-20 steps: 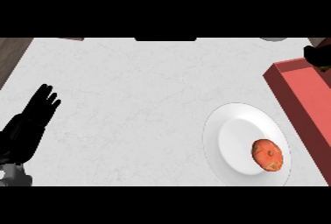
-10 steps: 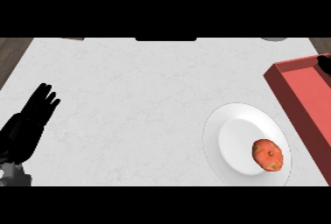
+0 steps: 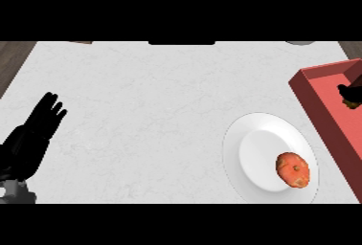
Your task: Pick the sweet potato from the plate and place it in the cardboard box
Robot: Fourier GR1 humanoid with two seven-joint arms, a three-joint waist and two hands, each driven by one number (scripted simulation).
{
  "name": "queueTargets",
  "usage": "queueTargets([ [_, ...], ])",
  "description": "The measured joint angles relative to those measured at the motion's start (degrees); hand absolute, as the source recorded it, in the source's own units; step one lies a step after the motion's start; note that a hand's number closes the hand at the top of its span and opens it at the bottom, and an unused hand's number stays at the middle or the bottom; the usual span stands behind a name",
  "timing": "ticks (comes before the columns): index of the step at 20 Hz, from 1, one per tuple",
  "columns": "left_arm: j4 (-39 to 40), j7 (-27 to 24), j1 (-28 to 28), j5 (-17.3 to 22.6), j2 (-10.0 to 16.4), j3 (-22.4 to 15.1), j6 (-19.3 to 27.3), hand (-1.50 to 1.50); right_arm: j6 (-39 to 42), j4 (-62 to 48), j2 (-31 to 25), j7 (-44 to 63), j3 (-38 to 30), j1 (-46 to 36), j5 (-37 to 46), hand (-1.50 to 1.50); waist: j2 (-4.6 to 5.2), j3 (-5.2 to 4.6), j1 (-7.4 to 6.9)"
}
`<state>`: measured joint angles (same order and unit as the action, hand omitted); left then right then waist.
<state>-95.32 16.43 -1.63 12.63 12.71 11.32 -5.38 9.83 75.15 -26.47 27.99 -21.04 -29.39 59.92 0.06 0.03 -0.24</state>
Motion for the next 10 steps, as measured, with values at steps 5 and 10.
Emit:
queueTargets([
  [5,0.2,0.0,-0.4,0.0,0.0,0.1,-0.5,0.00,-0.8,-7.2,0.2,-1.5,-2.3,0.4,-2.8,-1.50,0.03,0.00,-0.08],
  [10,0.2,1.1,-1.4,0.0,0.2,0.6,-0.2,0.00,-7.0,-8.8,1.7,-7.5,-3.6,2.2,-6.1,-1.50,0.01,0.01,0.03],
])
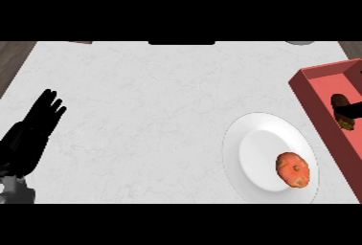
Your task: Pick the sweet potato from the plate and place it in the cardboard box
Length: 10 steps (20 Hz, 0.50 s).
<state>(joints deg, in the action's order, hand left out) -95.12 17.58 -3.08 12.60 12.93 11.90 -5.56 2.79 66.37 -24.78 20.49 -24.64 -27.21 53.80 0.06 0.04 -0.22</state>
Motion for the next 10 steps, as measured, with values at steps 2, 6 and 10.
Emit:
queueTargets([
  [2,0.3,-0.9,0.8,0.1,0.0,0.4,-0.4,0.00,-3.3,1.3,0.8,-2.0,-2.1,0.1,-2.4,-1.50,-0.06,0.02,0.13],
  [6,0.5,-1.1,1.2,0.5,0.1,0.8,-0.8,0.00,-9.5,4.1,3.0,-3.7,-7.7,-0.6,-8.3,-1.50,-0.18,0.02,0.45],
  [10,0.3,-0.8,0.7,0.0,-0.1,0.6,-0.2,0.00,-11.3,7.9,3.0,-4.6,-13.3,-0.5,-15.4,-1.50,-0.27,-0.01,0.78],
])
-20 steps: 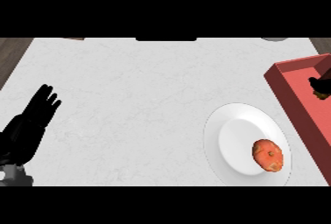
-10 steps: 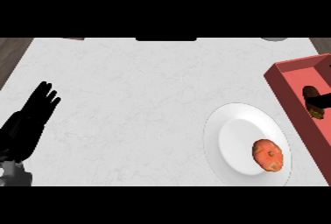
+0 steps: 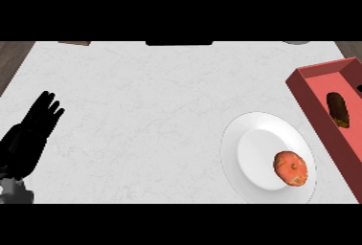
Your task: Pick the sweet potato from the plate and place it in the cardboard box
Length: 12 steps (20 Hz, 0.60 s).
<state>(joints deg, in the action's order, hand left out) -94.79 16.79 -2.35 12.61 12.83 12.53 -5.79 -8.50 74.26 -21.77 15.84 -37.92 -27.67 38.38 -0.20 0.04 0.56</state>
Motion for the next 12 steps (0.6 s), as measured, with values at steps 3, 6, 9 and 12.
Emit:
queueTargets([
  [3,-0.7,0.9,0.1,0.4,-0.1,0.0,-0.1,0.00,1.1,4.5,-0.4,0.6,-3.1,2.7,-4.7,-1.50,-0.02,-0.03,0.02],
  [6,-1.1,0.7,0.5,0.3,-0.4,0.0,0.0,0.00,2.5,7.1,-1.4,-0.5,-7.0,6.5,-10.0,-1.50,-0.01,-0.03,0.09],
  [9,-0.8,-0.1,0.9,-0.4,-0.7,-0.3,-0.1,0.00,5.6,9.5,-3.0,-1.5,-10.8,10.4,-15.6,-1.50,0.01,-0.05,0.13],
  [12,0.1,-0.7,0.7,0.1,-0.2,0.6,-1.0,0.00,9.4,12.0,-4.3,-2.6,-14.0,15.2,-20.5,-1.50,0.04,-0.03,0.09],
])
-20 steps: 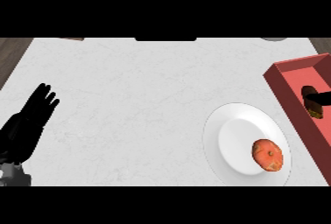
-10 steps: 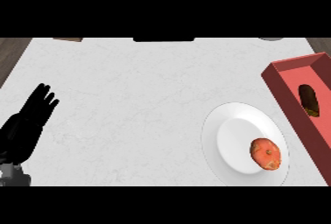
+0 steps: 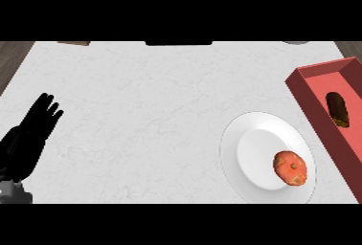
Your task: Pick the sweet potato from the plate and place it in the cardboard box
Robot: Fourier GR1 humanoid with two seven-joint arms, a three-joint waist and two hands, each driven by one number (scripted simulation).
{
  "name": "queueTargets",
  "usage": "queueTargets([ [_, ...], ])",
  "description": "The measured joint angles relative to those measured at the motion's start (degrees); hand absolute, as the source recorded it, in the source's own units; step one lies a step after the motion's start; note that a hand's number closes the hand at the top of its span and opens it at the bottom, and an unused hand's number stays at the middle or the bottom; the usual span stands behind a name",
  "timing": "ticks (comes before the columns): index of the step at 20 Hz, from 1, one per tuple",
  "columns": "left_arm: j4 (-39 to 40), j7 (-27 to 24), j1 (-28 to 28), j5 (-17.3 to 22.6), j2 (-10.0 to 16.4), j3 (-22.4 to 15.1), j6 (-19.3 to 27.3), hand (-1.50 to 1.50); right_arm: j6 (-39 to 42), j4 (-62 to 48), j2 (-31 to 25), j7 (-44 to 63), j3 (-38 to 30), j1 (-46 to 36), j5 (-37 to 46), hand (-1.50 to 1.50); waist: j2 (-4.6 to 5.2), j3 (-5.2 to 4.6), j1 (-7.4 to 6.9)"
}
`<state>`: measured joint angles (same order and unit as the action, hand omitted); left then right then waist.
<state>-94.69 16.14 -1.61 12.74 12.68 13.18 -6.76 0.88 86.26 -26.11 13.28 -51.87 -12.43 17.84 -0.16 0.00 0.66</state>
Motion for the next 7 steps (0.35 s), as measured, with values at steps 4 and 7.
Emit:
queueTargets([
  [4,0.5,-0.5,-0.1,-0.5,-0.3,-0.1,-0.1,0.00,3.2,0.4,-1.6,-2.4,-2.7,4.2,-5.3,-1.50,0.05,0.01,-0.20],
  [7,0.6,-0.4,-0.4,-0.8,-0.7,-0.3,0.0,0.00,5.4,-0.5,-3.5,-3.8,-4.2,6.8,-7.9,-1.50,0.08,0.00,-0.32],
])
